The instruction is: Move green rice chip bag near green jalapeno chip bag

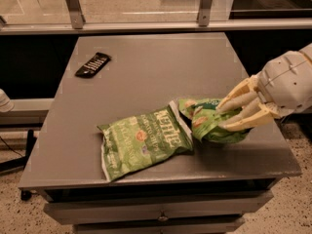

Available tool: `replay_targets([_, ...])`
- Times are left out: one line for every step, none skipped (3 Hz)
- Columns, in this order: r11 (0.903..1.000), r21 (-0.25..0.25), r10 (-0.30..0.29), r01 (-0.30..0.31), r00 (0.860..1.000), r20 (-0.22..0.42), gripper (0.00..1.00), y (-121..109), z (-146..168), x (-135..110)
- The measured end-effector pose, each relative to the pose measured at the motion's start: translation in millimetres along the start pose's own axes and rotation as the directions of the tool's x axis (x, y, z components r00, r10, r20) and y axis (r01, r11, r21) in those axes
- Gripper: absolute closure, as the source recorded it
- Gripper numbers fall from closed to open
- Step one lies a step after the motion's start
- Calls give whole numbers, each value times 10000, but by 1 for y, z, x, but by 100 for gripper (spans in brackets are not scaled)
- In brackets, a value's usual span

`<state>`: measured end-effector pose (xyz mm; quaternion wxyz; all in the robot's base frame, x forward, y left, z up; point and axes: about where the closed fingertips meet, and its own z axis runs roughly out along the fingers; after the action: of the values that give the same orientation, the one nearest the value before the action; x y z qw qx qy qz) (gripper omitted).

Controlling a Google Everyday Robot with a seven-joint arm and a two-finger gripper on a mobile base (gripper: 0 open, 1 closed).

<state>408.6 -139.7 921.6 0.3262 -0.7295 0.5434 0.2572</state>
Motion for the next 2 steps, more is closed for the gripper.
replay_targets([9993,-367,-31,58,9973,727,58,18,11,-18])
replay_targets([9988,-474,-92,146,9937,1121,34,25,21,-29])
